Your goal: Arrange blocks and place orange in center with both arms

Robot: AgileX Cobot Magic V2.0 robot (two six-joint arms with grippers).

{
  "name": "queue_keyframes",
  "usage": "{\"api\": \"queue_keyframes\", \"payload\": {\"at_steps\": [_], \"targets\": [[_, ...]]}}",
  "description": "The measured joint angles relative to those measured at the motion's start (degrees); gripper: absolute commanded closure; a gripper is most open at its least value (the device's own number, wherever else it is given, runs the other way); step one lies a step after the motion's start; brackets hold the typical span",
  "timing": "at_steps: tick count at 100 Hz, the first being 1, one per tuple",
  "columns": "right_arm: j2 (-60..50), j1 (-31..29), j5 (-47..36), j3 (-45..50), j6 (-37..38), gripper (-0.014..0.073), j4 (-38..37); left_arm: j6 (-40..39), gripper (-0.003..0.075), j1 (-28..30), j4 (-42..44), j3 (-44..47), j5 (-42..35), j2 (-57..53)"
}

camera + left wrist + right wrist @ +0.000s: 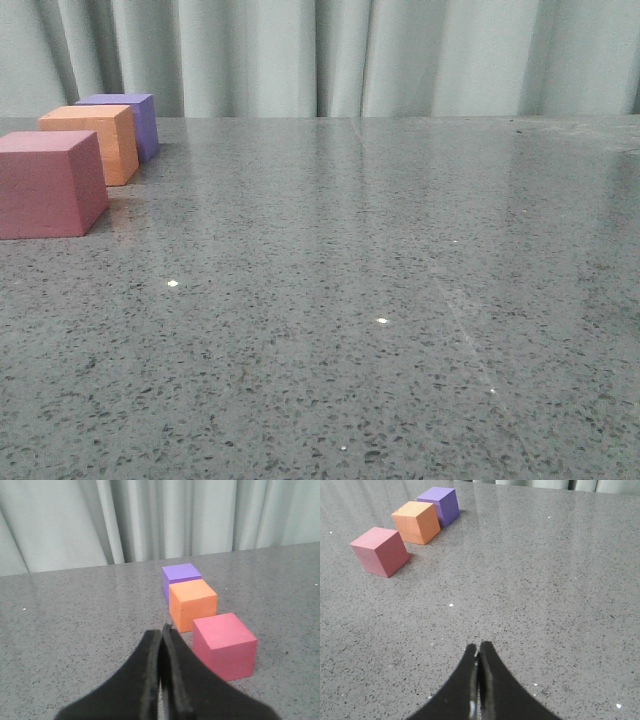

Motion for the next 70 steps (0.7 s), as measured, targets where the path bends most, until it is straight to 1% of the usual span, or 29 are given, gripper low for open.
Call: {"api": "queue_keyframes", "payload": {"at_steps": [14,31,70], "targets": [[0.0,0.0,0.0,0.0,0.0,0.0715,0.0,1.9,0.0739,2.7,-1.9,5.8,-4.4,-3.1],[0.0,0.0,0.0,0.0,0.0,0.0715,0.0,2.1,0.0739,4.5,-2.1,12.5,-9.6,-6.2],[0.0,0.0,0.0,0.0,0.0,0.0715,0.0,2.3,0.0739,6.7,-2.3,22.7,-15.1,-12.1]]}}
